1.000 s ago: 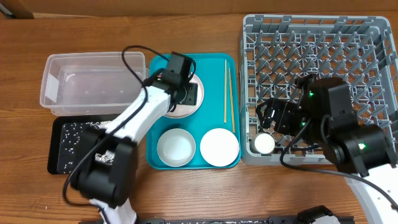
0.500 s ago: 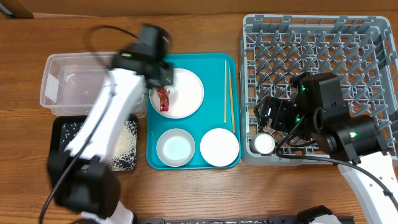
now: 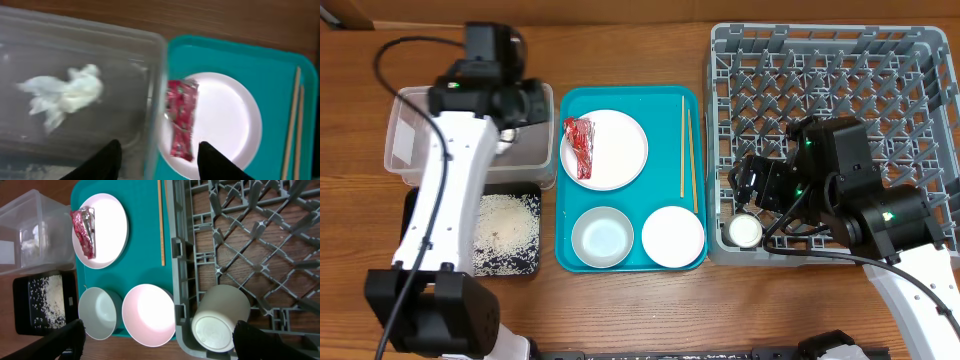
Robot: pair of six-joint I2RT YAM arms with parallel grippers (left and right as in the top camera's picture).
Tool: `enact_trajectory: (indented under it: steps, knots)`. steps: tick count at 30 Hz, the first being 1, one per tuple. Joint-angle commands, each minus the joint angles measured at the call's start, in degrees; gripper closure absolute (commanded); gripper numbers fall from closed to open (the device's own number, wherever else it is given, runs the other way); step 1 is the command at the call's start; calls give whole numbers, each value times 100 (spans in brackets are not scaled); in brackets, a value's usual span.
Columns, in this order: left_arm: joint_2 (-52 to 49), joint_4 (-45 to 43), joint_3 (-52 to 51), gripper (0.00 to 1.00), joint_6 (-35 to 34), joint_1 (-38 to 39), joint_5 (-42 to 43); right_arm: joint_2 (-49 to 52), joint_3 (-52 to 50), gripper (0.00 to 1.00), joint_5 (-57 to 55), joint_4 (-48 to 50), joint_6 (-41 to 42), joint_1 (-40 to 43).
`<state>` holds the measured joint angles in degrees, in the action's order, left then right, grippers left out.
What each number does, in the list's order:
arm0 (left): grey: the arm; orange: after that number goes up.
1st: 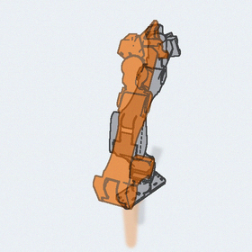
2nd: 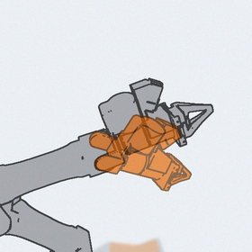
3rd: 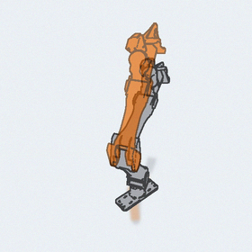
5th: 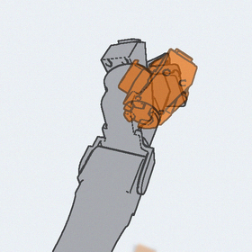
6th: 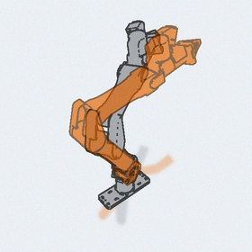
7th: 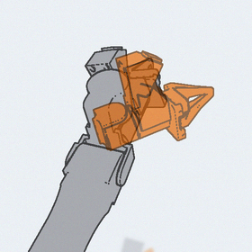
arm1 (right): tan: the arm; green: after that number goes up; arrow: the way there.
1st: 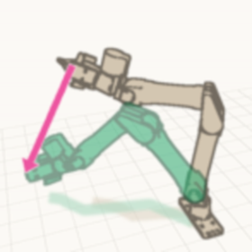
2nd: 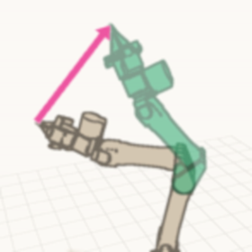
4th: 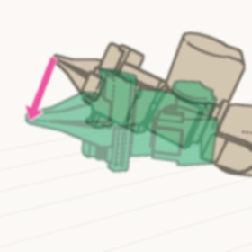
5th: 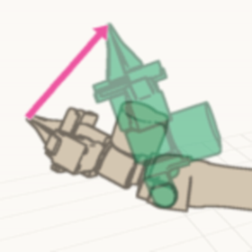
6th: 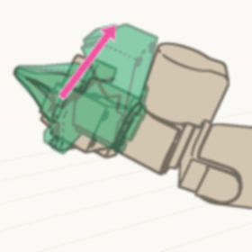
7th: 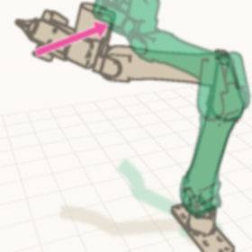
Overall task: Sort waste into correct bins and load items into the dishwasher
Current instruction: 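Pick the white tissue from the plate and drop it in the clear bin, then pick the red wrapper from the plate and drop it in the clear bin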
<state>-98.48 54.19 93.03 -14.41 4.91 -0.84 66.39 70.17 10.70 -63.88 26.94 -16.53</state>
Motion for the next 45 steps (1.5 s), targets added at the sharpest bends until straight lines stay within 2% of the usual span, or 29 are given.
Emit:
enact_trajectory:
  steps: [1,7,11,14,16,18,19,24,30,33,37,38,40,41,43,44,45]
  knots:
    - [-129,-26,-61,47,175,651,-221,-20,66,5,28,33,-35,9]
    - [-981,-37,-387,47,-149,1403,-1366,-20,66,5,31,28,-33,9]
    - [-1676,-70,-402,50,-498,1451,-1392,-20,66,5,28,28,-35,9]
    - [-2002,-118,-400,52,-511,1451,-1307,-20,66,5,28,28,-35,9]
    - [-2124,-116,-400,59,-511,1451,-1309,-20,66,5,28,15,-35,9]
    - [-2153,-94,-400,80,-511,1451,-1305,-20,66,5,28,13,-35,9]
    - [-2151,-59,-389,96,-509,1451,-1307,-20,66,5,28,13,-35,9]
    - [-1886,595,181,96,-535,1451,-1298,-20,66,5,28,-13,-35,9]
    - [-857,1285,1040,96,-555,1290,-1327,-20,66,5,28,-79,-35,9]
    - [-422,1274,1049,96,-782,922,-1587,-20,66,5,28,-118,-35,9]
    - [-463,1473,1008,96,-839,229,-1471,-20,66,5,28,-107,-33,9]
    - [-553,1488,975,96,-835,68,-1460,-20,66,5,28,-96,-33,9]
    - [-737,1480,942,89,-826,-153,-1456,-20,66,4,28,-92,-33,9]
    - [-841,1482,944,76,-750,-243,-1362,-20,66,4,28,-92,-33,9]
    - [-942,1504,942,60,-426,-330,-892,-20,66,2,28,-98,-33,9]
    - [-944,1521,946,48,-299,-339,-732,-20,66,0,31,-109,-33,9]
    - [-922,1545,957,44,-223,-339,-660,-20,66,0,31,-116,-33,9]
